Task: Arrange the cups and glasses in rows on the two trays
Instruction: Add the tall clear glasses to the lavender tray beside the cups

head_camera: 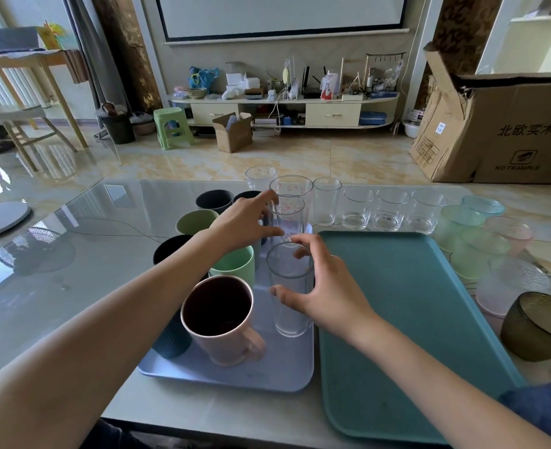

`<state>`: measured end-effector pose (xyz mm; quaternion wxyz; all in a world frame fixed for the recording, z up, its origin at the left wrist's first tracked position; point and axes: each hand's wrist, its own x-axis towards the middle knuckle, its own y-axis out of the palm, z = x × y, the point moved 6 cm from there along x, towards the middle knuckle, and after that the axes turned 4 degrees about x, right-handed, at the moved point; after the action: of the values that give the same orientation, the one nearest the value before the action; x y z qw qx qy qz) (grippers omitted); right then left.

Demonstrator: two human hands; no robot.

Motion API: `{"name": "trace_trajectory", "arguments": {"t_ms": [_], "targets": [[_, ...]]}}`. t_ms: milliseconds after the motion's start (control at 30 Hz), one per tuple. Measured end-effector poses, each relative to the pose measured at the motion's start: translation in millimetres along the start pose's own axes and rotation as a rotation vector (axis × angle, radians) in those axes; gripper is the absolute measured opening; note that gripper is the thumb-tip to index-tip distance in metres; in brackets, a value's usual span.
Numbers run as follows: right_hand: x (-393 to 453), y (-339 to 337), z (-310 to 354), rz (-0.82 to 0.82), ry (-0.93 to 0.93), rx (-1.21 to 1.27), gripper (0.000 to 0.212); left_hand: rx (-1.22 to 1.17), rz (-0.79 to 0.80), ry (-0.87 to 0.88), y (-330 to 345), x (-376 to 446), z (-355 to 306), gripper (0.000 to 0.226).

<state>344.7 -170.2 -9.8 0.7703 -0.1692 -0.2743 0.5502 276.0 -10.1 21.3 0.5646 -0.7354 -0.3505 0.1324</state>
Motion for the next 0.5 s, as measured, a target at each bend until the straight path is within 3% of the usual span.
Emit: {"name": "trace_trajectory", "arguments": {"t_ms": [100, 200, 300, 500], "targets": [[1, -1, -3, 0.021, 0.031, 0.019, 0.081, -0.063, -0.012, -0.024, -8, -5, 10, 0.073], [5, -2, -4, 0.025, 0.046, 0.035, 0.082, -0.021, -0.047, -0.088, -17, -9, 28, 0.049], [7, -2, -4, -0.005, 0.048, 0.051, 0.078, -0.011, 0.043, -0.112, -12, -14, 37, 0.023], [16, 3, -10, -0.050, 0.081, 0.159, 0.078, -0.032, 0.057, -0.098, -2, -14, 37, 0.018]]}}
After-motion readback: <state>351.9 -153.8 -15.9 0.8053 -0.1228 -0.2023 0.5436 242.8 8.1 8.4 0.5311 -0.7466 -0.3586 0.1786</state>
